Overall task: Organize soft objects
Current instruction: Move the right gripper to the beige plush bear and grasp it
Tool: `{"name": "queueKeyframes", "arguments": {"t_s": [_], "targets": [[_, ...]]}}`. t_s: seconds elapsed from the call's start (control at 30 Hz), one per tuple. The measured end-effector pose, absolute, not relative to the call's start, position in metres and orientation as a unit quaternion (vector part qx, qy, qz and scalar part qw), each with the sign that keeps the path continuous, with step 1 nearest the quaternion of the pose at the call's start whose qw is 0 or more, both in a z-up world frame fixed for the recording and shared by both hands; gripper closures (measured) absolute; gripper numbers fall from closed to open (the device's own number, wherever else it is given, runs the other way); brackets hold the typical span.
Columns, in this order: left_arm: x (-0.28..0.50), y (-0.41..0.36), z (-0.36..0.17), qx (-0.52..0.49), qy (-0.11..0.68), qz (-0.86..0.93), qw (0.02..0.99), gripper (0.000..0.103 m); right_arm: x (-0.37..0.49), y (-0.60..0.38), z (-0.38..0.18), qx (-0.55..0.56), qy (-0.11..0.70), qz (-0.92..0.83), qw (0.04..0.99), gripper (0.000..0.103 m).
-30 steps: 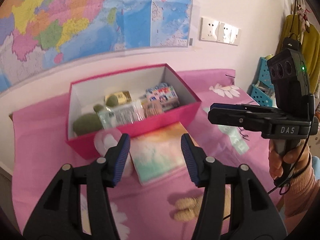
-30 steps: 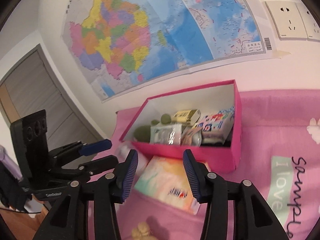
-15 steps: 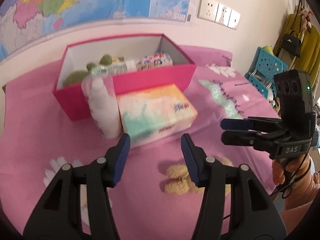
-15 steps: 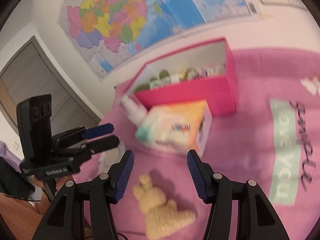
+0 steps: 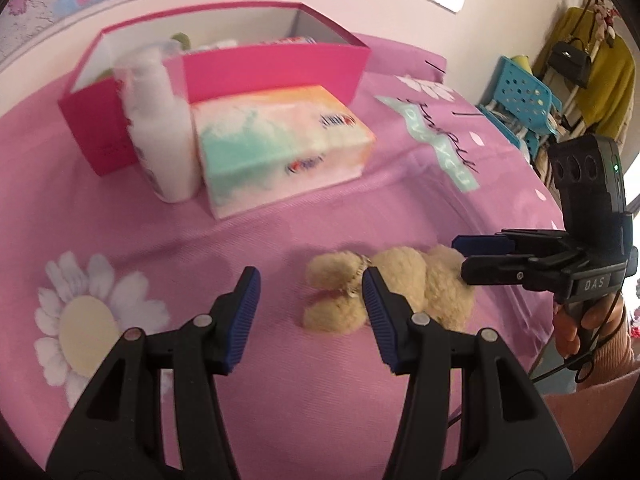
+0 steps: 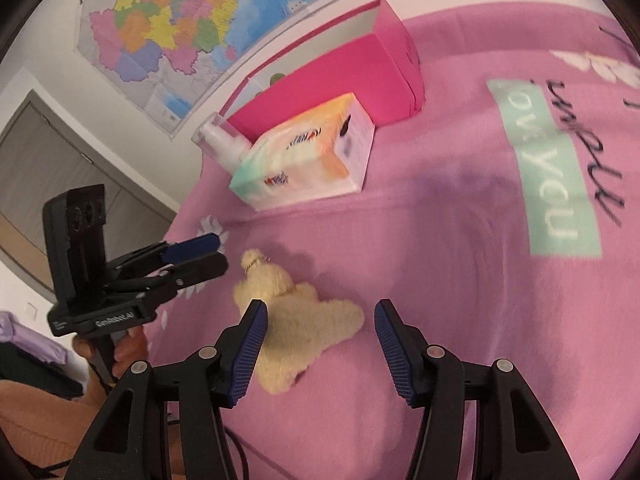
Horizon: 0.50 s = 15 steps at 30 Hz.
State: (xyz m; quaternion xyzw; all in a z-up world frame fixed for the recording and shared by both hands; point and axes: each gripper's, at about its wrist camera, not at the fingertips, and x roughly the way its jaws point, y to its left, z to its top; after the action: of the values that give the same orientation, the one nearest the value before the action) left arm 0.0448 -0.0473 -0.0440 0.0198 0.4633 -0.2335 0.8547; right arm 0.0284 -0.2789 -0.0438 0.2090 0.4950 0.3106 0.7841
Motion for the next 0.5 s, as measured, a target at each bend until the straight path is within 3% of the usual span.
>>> {"name": "queueKeyframes", "arguments": {"t_s": [0.43,0.5], "targets": [[0.044,-0.055,-0.052,0.005,0.482,-0.273,0.832,0.048,0.013,-0.265,-0.042,0.194,0.497,0.319,0.783,0.046],[0.042,-0.055,-0.053,0.005,0.484,-0.279,0.829,0.048,0.014,-0.264,-0.042,0.188,0.493,0.312,0.79,0.056]]}}
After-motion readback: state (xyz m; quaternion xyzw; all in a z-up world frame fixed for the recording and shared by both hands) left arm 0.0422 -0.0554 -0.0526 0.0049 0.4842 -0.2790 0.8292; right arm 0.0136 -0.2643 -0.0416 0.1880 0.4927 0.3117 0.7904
